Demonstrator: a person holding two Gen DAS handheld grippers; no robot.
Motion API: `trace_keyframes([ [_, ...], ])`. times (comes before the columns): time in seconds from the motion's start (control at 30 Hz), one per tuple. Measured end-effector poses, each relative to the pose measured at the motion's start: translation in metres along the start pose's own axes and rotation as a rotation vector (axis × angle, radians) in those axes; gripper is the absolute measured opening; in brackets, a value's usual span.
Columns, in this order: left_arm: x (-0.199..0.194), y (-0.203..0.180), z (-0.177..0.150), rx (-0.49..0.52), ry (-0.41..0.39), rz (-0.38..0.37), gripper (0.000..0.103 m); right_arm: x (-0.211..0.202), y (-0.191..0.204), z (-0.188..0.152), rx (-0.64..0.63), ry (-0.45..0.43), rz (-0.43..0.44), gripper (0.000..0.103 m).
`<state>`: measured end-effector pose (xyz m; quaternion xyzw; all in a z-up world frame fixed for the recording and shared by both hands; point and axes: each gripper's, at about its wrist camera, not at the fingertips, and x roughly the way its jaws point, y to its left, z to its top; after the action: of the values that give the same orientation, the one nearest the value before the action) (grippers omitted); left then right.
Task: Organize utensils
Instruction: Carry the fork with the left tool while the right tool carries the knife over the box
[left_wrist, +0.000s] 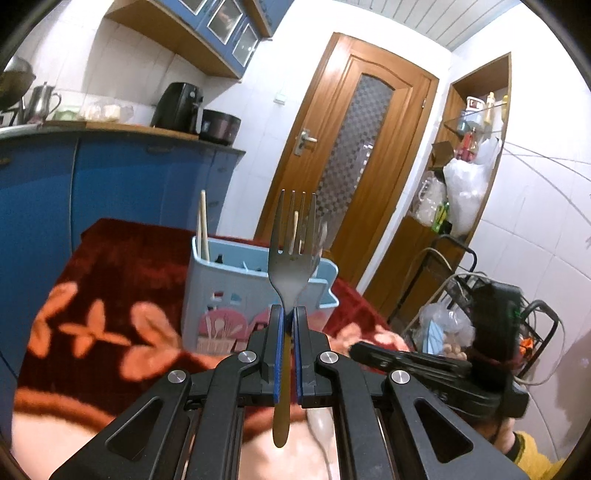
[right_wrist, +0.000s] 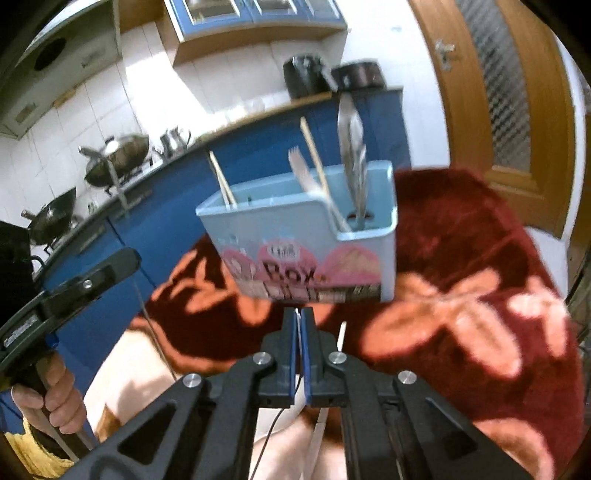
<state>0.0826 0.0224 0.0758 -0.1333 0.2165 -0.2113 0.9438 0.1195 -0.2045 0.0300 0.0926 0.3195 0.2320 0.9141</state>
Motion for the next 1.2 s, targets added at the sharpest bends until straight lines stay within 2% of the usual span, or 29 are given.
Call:
trace_keyframes([
  [0.17,-0.002,-0.005,0.015,0.016,-0.044,0.008,0.005,-0.023,0.003,0.011,-0.023,-0.105,-0.071,0.003],
  [0.2,-0.001,-0.005,0.018,0.016,-0.05,0.009,0.005,-0.032,0.003,0.016,-0.015,-0.151,-0.09,0.003],
  [0.37,0.005,-0.009,0.037,0.032,-0.086,0.032,0.005,-0.044,0.0,0.026,-0.015,-0.232,-0.142,0.003],
  [0.53,0.013,-0.009,0.057,0.035,-0.123,0.056,0.005,-0.056,-0.002,0.044,-0.017,-0.293,-0.16,0.003],
  [0.83,0.025,-0.009,0.091,0.057,-0.2,0.094,0.005,-0.073,0.007,0.082,-0.08,-0.41,-0.245,0.003],
  [0.97,0.041,-0.003,0.094,0.061,-0.201,0.117,0.005,-0.072,0.01,0.104,-0.116,-0.461,-0.302,0.003],
  [1.2,0.059,0.01,0.093,0.078,-0.227,0.161,0.005,-0.061,0.01,0.124,-0.15,-0.497,-0.391,0.003],
])
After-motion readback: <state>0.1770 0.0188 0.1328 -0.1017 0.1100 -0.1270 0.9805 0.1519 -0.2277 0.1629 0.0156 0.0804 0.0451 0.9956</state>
